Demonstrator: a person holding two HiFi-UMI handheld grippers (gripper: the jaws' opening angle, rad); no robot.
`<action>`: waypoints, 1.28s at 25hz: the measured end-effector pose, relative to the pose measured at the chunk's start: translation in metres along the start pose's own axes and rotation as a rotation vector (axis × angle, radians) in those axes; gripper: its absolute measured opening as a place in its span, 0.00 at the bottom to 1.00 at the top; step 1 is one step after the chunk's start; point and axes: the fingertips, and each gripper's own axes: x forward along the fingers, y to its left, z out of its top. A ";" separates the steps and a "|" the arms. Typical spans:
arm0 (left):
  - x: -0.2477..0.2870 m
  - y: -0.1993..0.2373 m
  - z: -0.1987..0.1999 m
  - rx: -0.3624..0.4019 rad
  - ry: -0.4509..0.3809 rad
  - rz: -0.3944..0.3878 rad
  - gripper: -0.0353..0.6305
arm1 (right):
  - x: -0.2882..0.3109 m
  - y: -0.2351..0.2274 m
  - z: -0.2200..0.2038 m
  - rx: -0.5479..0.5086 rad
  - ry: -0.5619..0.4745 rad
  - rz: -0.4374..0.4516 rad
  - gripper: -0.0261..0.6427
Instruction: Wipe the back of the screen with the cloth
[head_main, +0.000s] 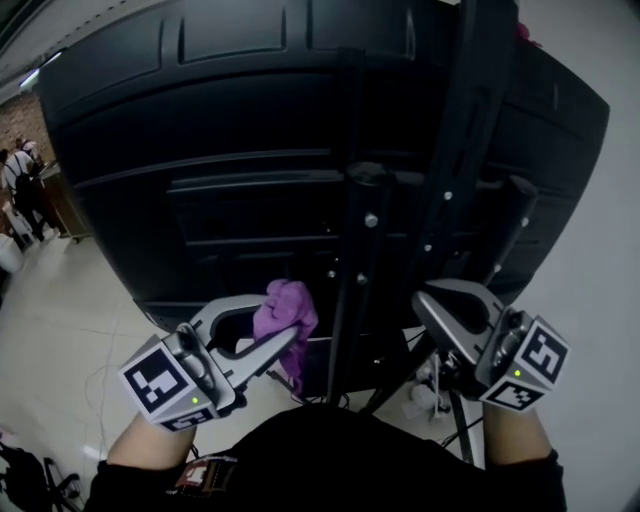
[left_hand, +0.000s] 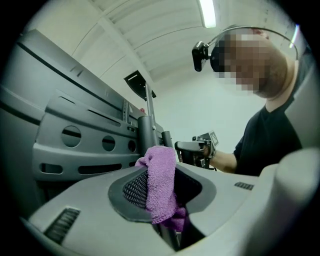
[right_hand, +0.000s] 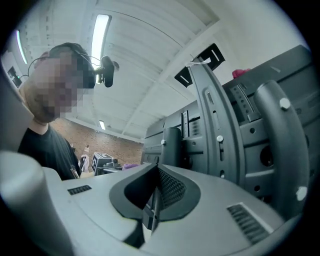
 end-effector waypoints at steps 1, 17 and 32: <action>0.007 -0.006 0.002 0.007 0.002 0.001 0.21 | -0.005 -0.002 0.002 -0.007 -0.002 0.012 0.05; 0.217 -0.057 0.105 0.225 -0.049 0.216 0.21 | -0.183 -0.140 0.045 -0.002 -0.088 0.096 0.05; 0.331 0.038 0.244 0.487 0.086 0.480 0.21 | -0.203 -0.200 0.082 -0.089 -0.195 0.047 0.05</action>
